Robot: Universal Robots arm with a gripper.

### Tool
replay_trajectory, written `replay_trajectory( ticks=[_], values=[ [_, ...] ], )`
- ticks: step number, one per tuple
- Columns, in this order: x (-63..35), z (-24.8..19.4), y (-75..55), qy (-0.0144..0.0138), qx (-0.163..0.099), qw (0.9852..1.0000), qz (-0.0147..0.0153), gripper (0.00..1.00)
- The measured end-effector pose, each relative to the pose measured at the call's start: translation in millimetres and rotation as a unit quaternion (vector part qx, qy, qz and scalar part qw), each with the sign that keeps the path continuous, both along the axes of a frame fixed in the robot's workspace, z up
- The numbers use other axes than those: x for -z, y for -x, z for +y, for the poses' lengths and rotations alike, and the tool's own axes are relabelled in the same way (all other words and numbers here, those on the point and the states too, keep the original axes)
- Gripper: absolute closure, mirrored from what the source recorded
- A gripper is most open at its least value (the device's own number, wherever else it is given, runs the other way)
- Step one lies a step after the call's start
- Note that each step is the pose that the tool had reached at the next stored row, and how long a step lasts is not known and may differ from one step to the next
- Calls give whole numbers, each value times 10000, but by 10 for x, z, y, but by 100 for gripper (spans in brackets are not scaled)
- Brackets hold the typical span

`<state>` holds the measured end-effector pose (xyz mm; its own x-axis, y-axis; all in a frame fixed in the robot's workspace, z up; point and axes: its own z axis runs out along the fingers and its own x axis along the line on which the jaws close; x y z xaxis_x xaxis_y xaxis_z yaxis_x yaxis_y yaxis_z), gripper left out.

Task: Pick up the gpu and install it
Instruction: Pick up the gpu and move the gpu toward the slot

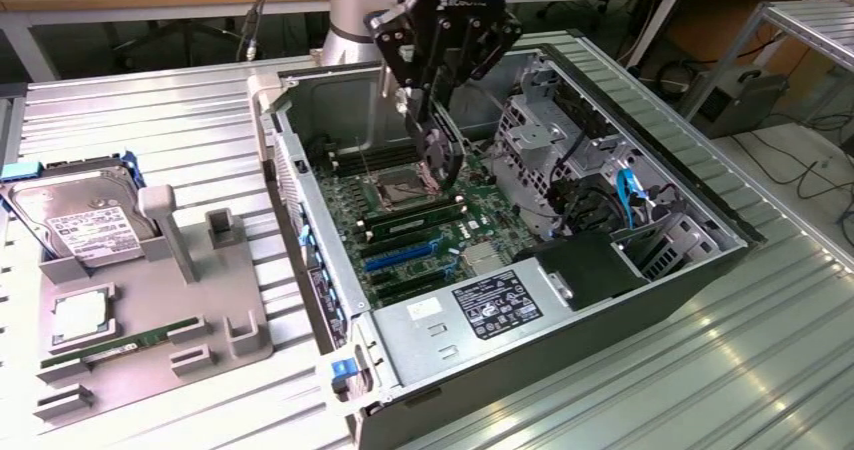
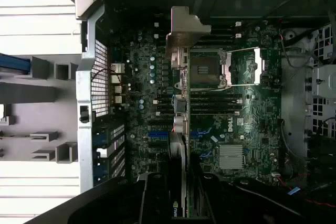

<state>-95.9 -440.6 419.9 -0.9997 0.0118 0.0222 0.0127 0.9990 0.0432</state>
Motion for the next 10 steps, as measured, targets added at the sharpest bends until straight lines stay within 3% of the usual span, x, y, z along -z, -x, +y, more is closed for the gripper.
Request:
replay_trajectory(
  ticks=[5, 10],
  values=[
    [145, 43, -350, 25, -9, 10000, 1, 74],
    [229, 43, -430, 27, -20, 10000, 2, 74]
  ],
)
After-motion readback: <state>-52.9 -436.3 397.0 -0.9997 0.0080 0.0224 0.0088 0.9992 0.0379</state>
